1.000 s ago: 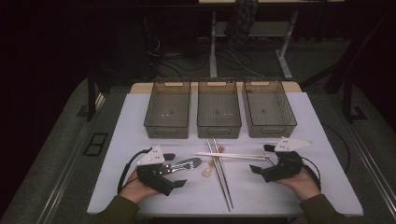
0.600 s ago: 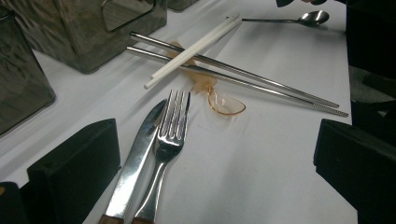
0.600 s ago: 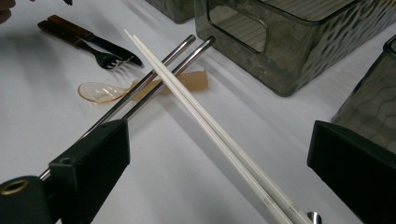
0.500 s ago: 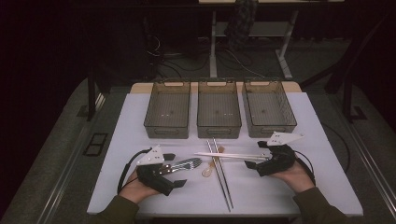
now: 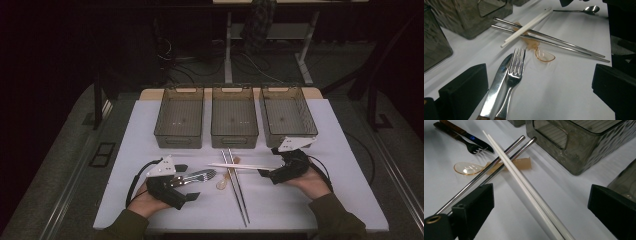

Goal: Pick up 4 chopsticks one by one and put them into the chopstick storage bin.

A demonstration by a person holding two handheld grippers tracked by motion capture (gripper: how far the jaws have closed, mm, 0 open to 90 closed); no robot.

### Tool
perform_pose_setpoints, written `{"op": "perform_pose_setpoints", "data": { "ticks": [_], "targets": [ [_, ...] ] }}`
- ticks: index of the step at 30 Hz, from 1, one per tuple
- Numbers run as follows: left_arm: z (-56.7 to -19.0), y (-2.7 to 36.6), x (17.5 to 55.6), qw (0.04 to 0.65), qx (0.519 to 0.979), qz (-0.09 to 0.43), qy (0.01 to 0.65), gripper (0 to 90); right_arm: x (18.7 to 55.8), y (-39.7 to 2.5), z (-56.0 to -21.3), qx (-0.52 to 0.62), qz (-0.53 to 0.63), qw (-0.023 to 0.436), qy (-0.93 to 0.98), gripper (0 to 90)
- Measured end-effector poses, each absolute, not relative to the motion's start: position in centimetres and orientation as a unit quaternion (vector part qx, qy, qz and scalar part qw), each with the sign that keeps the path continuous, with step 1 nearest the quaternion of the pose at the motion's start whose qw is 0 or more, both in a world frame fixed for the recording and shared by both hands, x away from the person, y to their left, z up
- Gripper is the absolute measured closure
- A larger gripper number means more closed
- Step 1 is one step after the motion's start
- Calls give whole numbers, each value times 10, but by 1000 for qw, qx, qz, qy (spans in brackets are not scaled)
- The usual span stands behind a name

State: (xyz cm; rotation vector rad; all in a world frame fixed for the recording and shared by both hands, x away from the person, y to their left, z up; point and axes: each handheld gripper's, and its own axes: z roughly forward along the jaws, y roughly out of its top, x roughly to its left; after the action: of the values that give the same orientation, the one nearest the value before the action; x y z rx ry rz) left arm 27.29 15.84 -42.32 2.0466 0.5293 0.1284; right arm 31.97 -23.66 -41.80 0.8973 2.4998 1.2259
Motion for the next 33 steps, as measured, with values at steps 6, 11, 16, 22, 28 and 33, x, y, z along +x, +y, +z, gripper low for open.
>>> {"op": "perform_pose_setpoints", "data": {
  "ticks": [6,11,16,22,28,33],
  "targets": [
    [-423,158,273,490,843,52,218,0,325,-234,-421,300,408,99,856,106],
    [-424,158,273,489,843,52,217,0,331,-231,-423,291,401,85,865,143],
    [-424,157,274,489,844,50,216,0,336,-226,-427,283,387,76,874,167],
    [-424,157,273,489,844,50,215,0,342,-223,-429,278,383,66,878,217],
    [-424,157,273,489,844,49,214,0,343,-220,-431,273,372,62,885,255],
    [-424,156,274,488,845,48,214,0,343,-219,-432,270,369,58,887,287]
  ]
}}
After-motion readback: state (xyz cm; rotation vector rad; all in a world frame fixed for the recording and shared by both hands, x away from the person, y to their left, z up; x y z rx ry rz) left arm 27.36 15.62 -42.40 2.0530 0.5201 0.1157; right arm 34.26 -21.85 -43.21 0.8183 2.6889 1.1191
